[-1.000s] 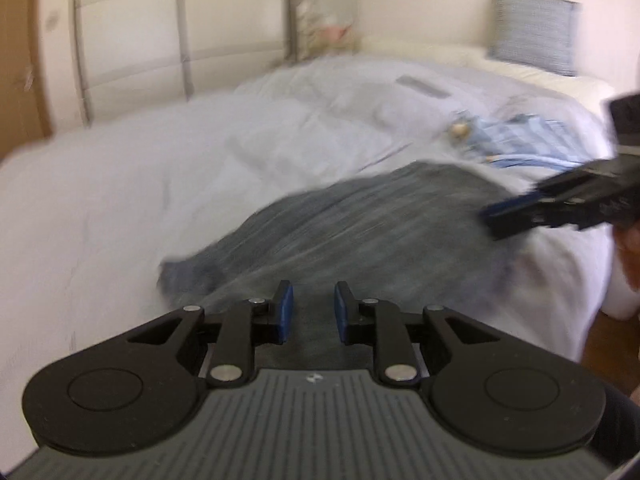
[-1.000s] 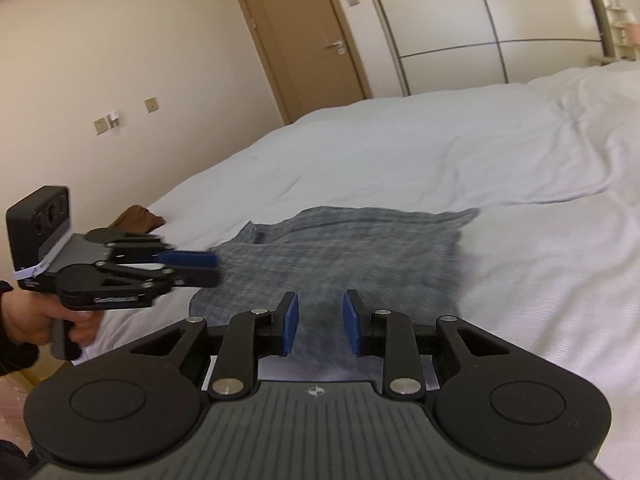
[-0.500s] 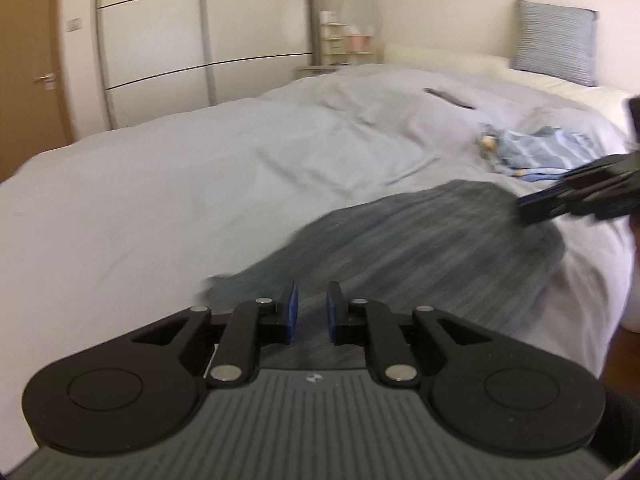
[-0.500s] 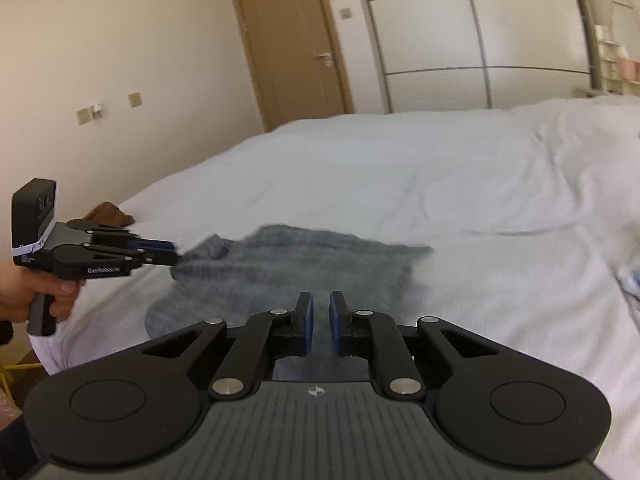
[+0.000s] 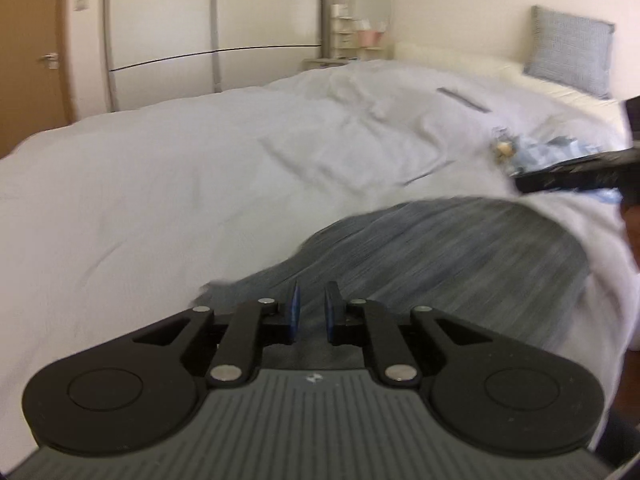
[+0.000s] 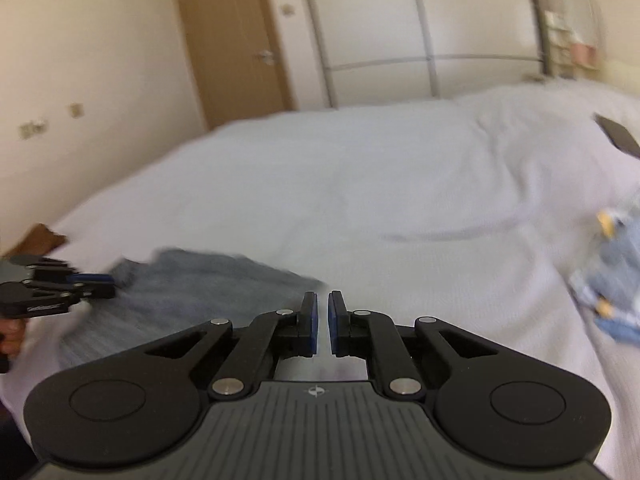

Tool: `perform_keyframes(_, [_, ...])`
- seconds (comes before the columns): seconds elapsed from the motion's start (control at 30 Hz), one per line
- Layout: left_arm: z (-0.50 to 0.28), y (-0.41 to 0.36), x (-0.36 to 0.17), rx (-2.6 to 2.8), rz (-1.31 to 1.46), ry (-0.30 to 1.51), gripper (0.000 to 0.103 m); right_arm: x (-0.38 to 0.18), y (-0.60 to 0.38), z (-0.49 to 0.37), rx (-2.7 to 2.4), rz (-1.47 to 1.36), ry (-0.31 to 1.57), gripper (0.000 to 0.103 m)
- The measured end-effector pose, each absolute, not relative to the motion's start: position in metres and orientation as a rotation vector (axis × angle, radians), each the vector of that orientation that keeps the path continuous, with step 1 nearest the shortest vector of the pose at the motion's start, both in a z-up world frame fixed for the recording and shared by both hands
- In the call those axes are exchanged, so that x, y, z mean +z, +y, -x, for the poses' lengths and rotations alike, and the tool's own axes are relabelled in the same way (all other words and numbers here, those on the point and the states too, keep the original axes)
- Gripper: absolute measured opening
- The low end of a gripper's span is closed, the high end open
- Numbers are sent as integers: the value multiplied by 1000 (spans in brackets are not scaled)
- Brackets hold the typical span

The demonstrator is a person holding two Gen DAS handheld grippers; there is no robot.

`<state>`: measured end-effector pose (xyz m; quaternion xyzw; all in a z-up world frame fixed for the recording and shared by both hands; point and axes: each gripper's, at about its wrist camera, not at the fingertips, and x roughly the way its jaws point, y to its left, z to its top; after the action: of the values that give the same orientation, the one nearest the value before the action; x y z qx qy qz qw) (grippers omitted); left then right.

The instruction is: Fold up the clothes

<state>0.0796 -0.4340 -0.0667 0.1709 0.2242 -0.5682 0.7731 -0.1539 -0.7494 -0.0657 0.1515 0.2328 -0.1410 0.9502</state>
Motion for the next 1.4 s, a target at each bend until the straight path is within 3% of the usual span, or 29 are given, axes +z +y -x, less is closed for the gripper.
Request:
perform_keyframes(0.2, [-104,-466,-101,-1188,-452,523,12,-73,-722,83,-50,-160,613,19])
perform_keyframes(0.33, [-121,-469,-103,-1134,-440,531,6,-93,-732,56,-98,-114,655,20])
perform_keyframes(0.63, [-103,-436,-64,-1108,-379,426,5,-75,-757,80,-273,-142,589,24])
perform_keyframes(0.8, [-66,-446,-92,-1226,-538,436,10,-60,-720,90,-157,-132,539,30])
perform_keyframes(0.93, [-92,-443,-110,-1160,-561,440,12,-84,-700,68,-82,-46,650,32])
perform_keyframes(1.03, [-112,-441,-107,-1119,-551,444,3,-101,-717,65,-88,-46,677,31])
perform_keyframes(1.1, [-123,-439,-104,-1093,-548,444,3,-103,-727,64,-107,-62,667,31])
perform_keyframes(1.17, [-125,-436,-102,-1084,-554,438,3,-104,-729,65,-136,-67,660,11])
perform_keyframes(1.2, [-123,-434,-101,-1078,-553,435,3,-104,-729,65,-156,-67,658,13])
perform_keyframes(1.23, [-121,-432,-100,-1072,-553,432,3,-105,-732,67,-185,-67,657,21])
perform_keyframes(1.4, [-94,-432,-75,-1142,-483,404,4,-90,-739,95,-233,-89,603,26])
